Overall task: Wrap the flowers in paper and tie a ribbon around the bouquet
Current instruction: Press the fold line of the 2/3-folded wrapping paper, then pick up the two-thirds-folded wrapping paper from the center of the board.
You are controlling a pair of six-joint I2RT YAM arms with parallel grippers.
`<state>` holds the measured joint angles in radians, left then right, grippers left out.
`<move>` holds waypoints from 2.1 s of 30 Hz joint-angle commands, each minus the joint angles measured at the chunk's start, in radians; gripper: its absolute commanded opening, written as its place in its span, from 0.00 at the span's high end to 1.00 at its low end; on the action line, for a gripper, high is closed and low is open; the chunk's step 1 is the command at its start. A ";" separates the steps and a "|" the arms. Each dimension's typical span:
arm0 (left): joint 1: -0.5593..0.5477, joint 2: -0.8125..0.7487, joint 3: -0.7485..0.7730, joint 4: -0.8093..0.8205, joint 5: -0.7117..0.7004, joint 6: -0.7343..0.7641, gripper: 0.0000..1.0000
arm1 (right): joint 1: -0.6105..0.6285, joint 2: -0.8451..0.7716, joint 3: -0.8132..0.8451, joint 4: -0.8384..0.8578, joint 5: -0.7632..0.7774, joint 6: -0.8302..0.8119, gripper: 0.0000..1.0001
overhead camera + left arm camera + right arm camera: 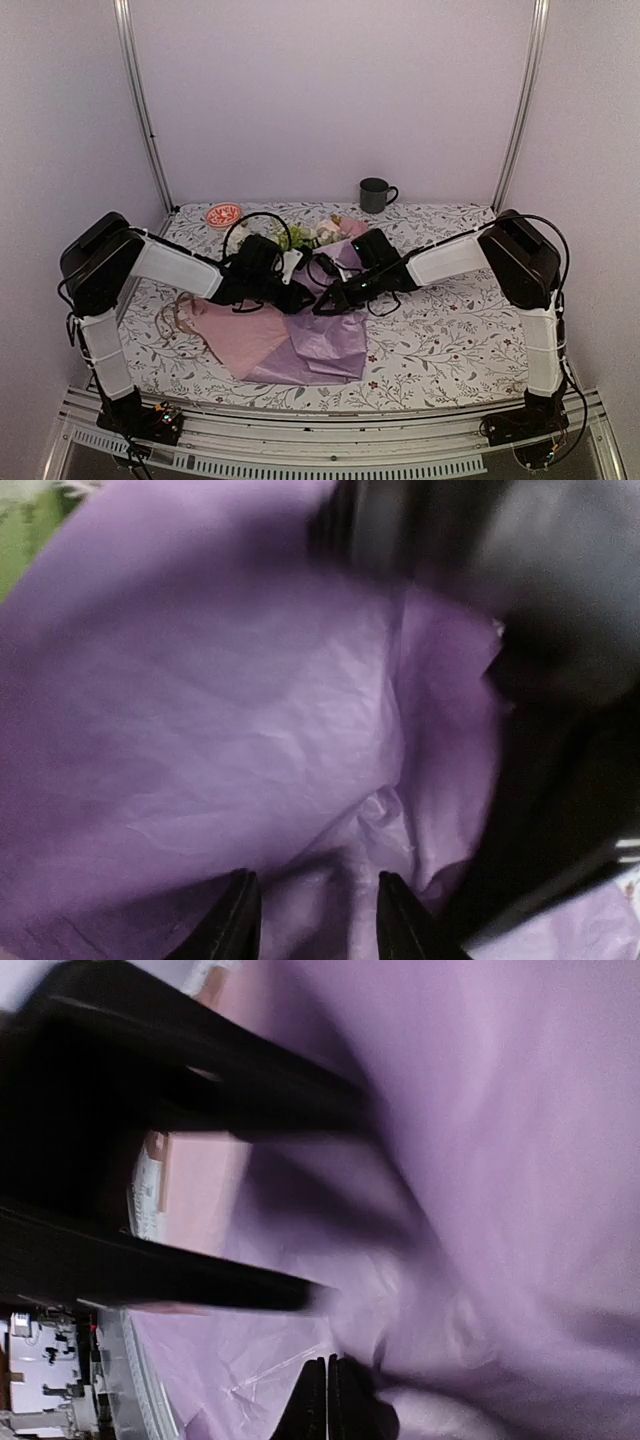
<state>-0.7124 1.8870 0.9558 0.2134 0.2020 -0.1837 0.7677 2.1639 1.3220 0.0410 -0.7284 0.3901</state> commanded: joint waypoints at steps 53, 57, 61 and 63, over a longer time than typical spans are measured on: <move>0.442 -0.048 0.059 -0.615 -0.200 -0.124 0.39 | -0.100 -0.131 -0.310 -0.060 0.193 -0.047 0.96; 0.442 0.017 0.143 -0.586 -0.137 -0.058 0.39 | -0.100 -0.127 -0.313 -0.052 0.186 -0.052 0.96; 0.431 0.040 0.221 -0.561 -0.169 -0.010 0.40 | -0.100 -0.123 -0.315 -0.051 0.181 -0.057 0.96; 0.481 0.102 0.251 -0.637 -0.168 -0.028 0.40 | -0.100 -0.127 -0.318 -0.050 0.181 -0.058 0.96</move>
<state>-0.2714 1.9171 1.1511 -0.3428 0.0334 -0.2409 0.6621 1.9930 1.0164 0.0540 -0.5961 0.3504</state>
